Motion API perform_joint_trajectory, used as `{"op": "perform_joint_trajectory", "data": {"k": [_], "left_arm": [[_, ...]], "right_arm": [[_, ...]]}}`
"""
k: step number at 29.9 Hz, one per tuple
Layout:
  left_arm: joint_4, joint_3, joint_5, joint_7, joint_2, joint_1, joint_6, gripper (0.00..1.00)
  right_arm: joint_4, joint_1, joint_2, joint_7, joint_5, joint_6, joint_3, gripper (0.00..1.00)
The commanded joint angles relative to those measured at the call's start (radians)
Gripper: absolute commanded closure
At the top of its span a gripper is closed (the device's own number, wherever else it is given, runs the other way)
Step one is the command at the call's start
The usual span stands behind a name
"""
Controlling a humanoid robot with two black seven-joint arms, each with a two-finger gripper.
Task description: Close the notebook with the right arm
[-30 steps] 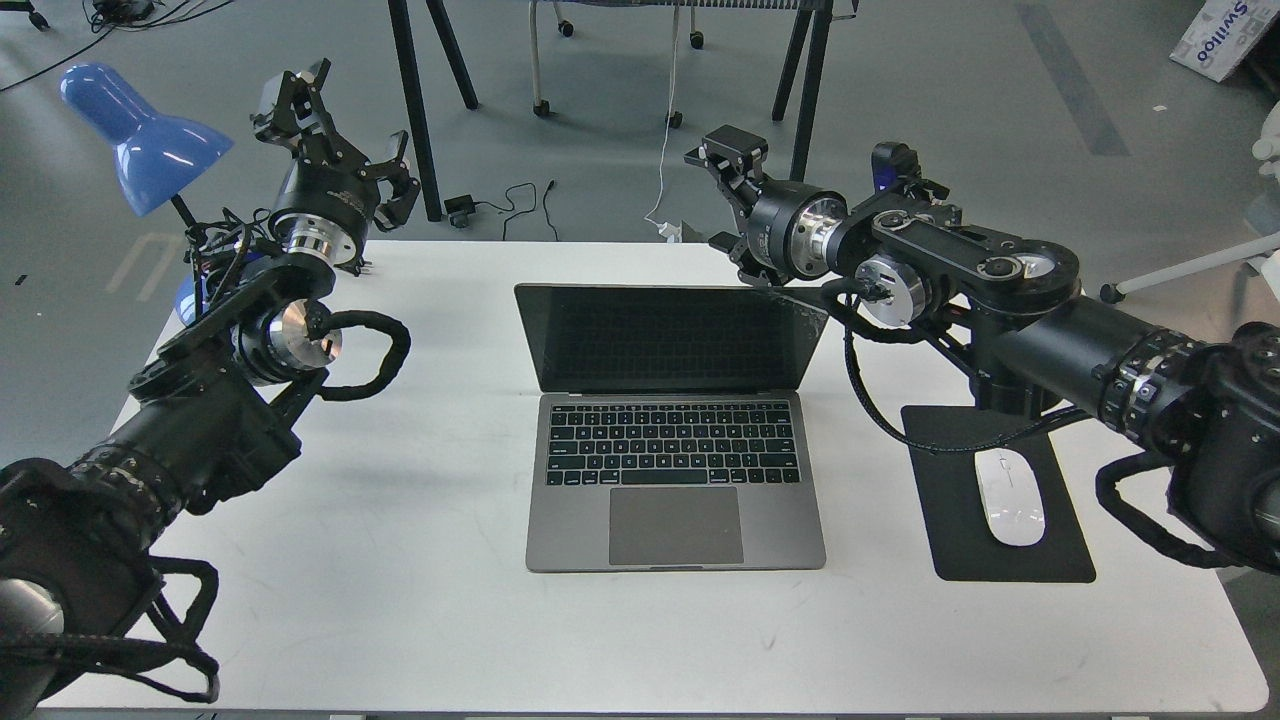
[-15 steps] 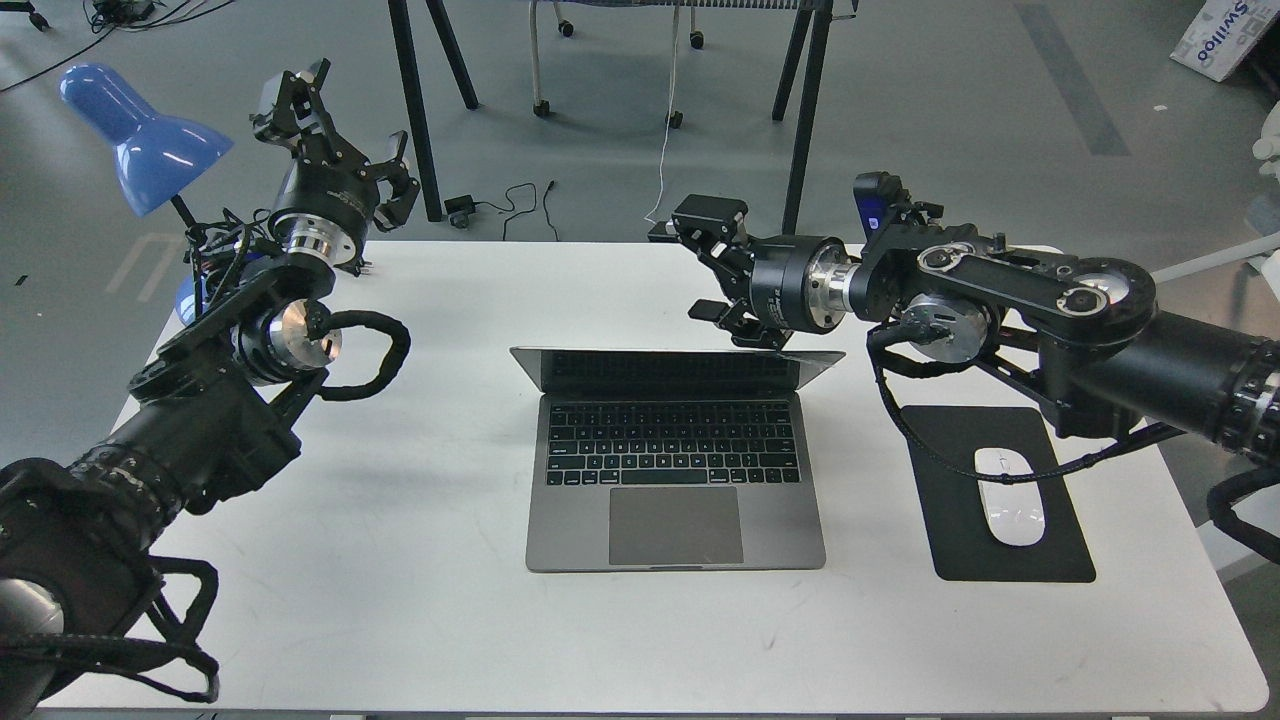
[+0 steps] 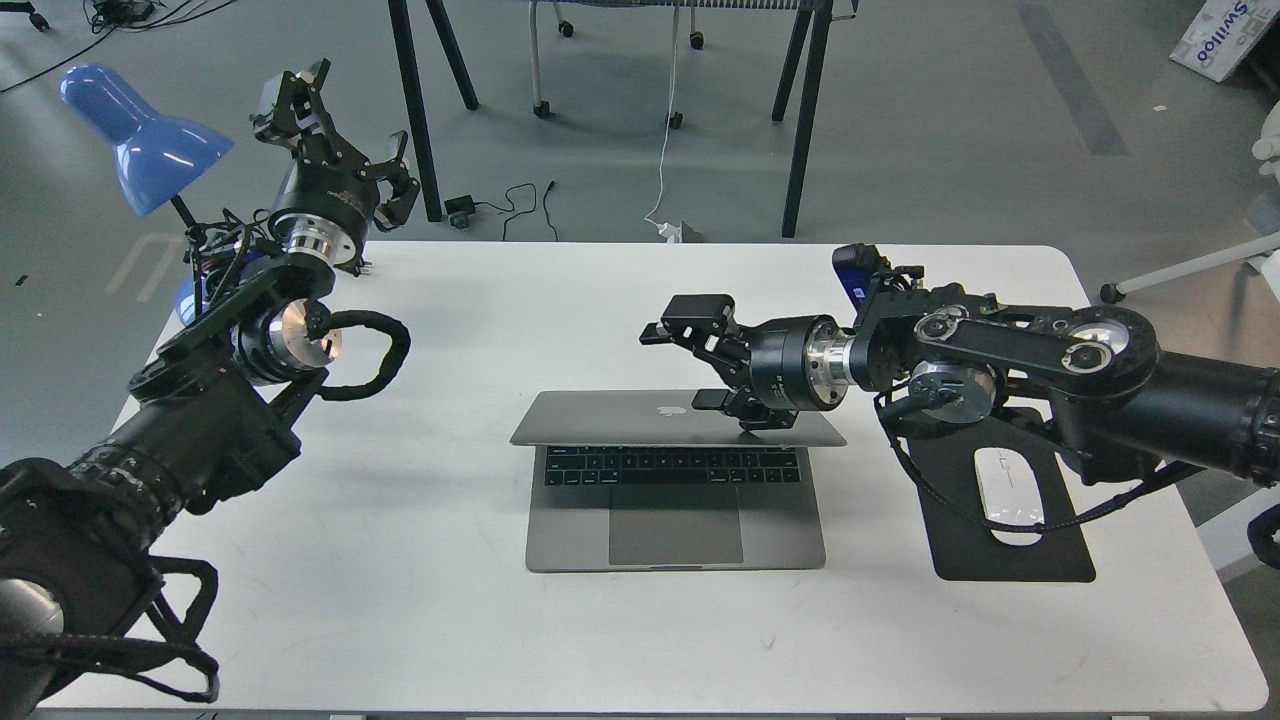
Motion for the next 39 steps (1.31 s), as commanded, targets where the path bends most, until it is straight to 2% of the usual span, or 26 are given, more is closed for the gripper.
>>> {"op": "perform_joint_trajectory", "data": {"k": [1, 11, 39], "left_arm": [[0.000, 0.000, 0.000, 0.000, 0.000, 0.000, 0.001, 0.00], [0.000, 0.000, 0.000, 0.000, 0.000, 0.000, 0.001, 0.00], [0.000, -0.001, 0.000, 0.000, 0.000, 0.000, 0.001, 0.00]], "right_arm": [[0.001, -0.001, 0.003, -0.001, -0.001, 0.000, -0.031, 0.00], [0.000, -0.012, 0.014, -0.010, -0.006, -0.011, -0.132, 0.00], [-0.086, -0.115, 0.017, -0.010, -0.078, -0.046, -0.146, 0.00]]}}
